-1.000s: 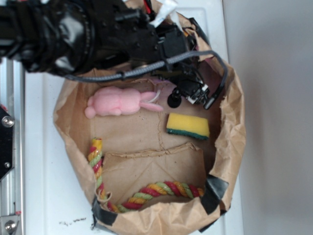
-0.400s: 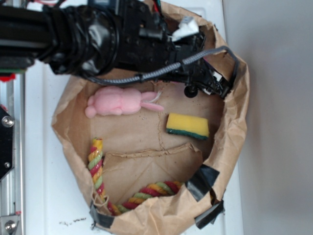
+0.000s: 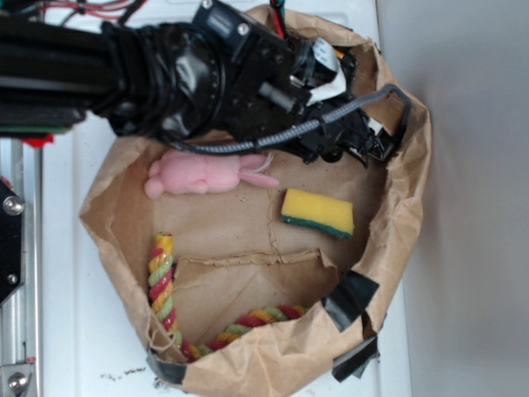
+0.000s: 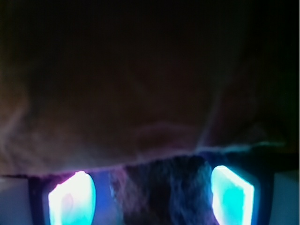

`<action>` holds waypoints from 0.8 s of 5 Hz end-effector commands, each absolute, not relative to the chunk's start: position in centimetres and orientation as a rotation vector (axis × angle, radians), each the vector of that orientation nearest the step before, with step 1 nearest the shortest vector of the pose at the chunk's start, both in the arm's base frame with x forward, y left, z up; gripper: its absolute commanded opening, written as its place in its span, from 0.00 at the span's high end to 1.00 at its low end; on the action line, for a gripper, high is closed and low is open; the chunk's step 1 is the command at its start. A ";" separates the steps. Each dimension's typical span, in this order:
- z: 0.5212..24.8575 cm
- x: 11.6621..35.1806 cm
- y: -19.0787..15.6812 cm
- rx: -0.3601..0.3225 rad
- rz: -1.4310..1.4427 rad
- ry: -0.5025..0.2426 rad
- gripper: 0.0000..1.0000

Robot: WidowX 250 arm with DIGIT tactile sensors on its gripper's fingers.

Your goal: Grab the rock.

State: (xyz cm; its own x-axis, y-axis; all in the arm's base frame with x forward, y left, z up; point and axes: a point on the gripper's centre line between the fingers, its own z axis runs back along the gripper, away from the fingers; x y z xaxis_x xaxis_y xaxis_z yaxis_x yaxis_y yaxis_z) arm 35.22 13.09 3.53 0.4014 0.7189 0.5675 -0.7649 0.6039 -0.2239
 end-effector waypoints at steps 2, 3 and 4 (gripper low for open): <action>5.0 35.0 14.7 0.036 0.920 -0.711 1.00; 5.5 33.9 14.4 0.022 0.825 -0.683 1.00; 7.5 31.4 13.3 -0.031 0.601 -0.590 1.00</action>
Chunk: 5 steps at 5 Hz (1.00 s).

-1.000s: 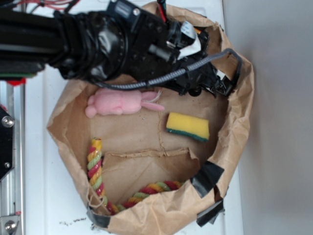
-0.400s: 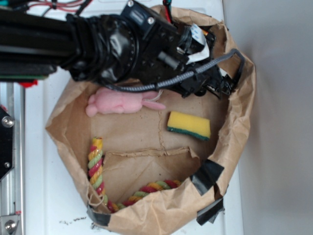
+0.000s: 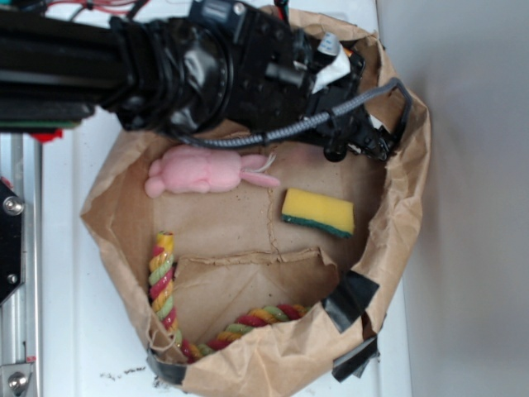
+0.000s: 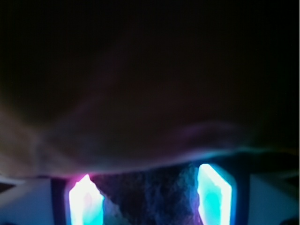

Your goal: Grab the rock.

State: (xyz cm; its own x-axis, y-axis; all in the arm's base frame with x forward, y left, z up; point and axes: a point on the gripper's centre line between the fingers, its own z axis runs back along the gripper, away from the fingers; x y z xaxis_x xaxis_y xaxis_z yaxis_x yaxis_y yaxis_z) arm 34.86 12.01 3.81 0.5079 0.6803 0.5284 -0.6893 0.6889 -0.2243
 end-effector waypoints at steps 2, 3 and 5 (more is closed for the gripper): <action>12.6 28.9 10.4 -0.074 0.315 -0.462 1.00; 14.0 28.8 8.8 -0.043 0.227 -0.378 1.00; 16.6 27.3 6.0 0.073 0.146 -0.341 1.00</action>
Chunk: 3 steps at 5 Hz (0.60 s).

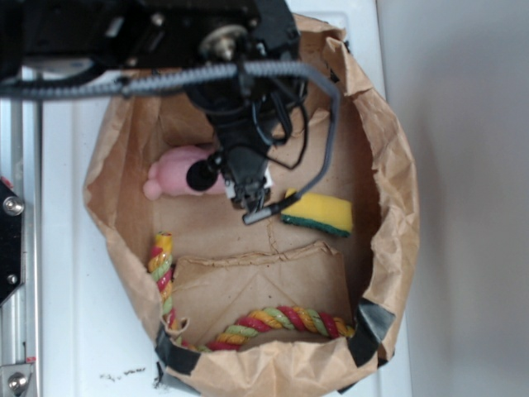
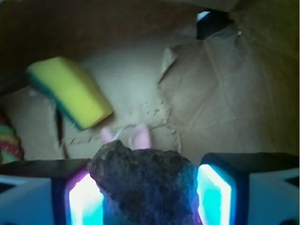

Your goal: Grab the rock.

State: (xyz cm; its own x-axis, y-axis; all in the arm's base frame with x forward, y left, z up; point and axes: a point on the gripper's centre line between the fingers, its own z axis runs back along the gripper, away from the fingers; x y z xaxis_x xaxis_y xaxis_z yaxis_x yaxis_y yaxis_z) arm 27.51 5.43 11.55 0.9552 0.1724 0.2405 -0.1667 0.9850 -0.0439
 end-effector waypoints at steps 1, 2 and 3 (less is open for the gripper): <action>17.4 26.7 5.0 0.060 0.112 -0.337 1.00; 18.3 26.6 4.3 0.017 0.096 -0.332 1.00; 18.5 26.9 4.2 0.008 0.123 -0.356 1.00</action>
